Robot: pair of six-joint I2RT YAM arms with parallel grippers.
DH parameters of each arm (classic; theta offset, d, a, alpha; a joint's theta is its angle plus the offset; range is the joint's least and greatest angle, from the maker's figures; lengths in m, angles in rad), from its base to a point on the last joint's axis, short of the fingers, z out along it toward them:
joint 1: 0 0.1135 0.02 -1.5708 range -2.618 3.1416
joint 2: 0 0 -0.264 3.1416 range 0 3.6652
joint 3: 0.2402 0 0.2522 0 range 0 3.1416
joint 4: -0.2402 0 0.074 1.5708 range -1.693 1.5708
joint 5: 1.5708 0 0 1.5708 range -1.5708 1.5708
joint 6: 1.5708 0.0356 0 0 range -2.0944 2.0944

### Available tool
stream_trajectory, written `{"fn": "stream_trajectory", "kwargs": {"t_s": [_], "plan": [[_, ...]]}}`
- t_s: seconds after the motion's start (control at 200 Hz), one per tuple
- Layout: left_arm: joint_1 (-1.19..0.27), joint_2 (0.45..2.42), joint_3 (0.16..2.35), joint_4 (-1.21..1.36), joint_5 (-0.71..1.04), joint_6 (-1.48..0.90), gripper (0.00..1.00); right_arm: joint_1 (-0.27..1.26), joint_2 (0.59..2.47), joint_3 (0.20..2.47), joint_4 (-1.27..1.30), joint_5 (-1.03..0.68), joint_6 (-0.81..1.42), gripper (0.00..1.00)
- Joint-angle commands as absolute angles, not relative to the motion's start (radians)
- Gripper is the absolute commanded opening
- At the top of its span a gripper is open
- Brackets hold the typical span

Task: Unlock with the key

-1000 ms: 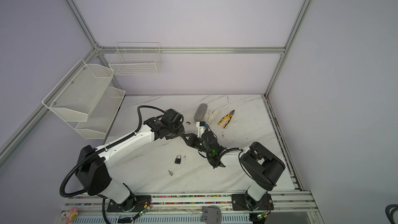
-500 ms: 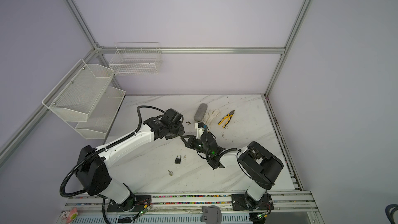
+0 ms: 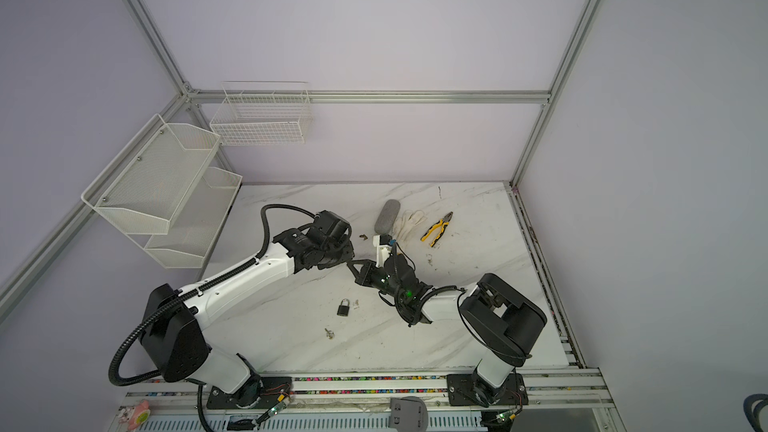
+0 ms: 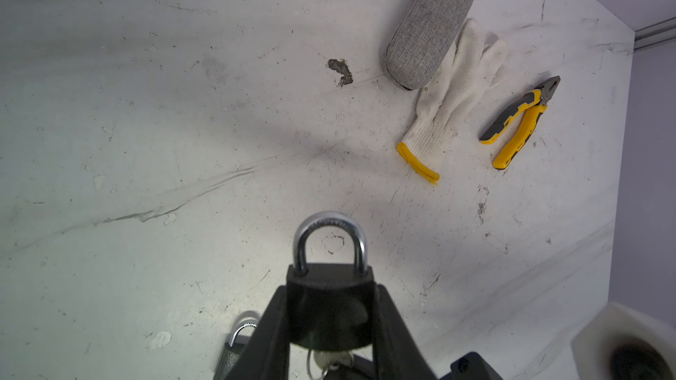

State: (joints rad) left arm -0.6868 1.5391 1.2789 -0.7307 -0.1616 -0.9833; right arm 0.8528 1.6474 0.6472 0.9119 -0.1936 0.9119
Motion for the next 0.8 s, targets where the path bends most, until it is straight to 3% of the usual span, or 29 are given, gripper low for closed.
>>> {"fn": "stream_trajectory", "kwargs": {"t_s": [0.0,0.11,0.42,0.795], "plan": [[-0.729,1.505,1.259,-0.766,-0.066,-0.963,0.00,0.843,1.625,0.705,0.924,-0.134,0.890,0.00],[-0.719,1.527,1.302,-0.765,-0.128,-0.961,0.00,0.844,1.612,0.682,0.897,-0.153,0.901,0.01],[-0.692,1.541,1.322,-0.698,-0.197,-1.003,0.00,0.844,1.522,0.628,0.813,-0.181,0.950,0.18],[-0.692,1.534,1.313,-0.672,-0.201,-1.032,0.00,0.844,1.569,0.686,0.814,-0.193,1.020,0.21]]}}
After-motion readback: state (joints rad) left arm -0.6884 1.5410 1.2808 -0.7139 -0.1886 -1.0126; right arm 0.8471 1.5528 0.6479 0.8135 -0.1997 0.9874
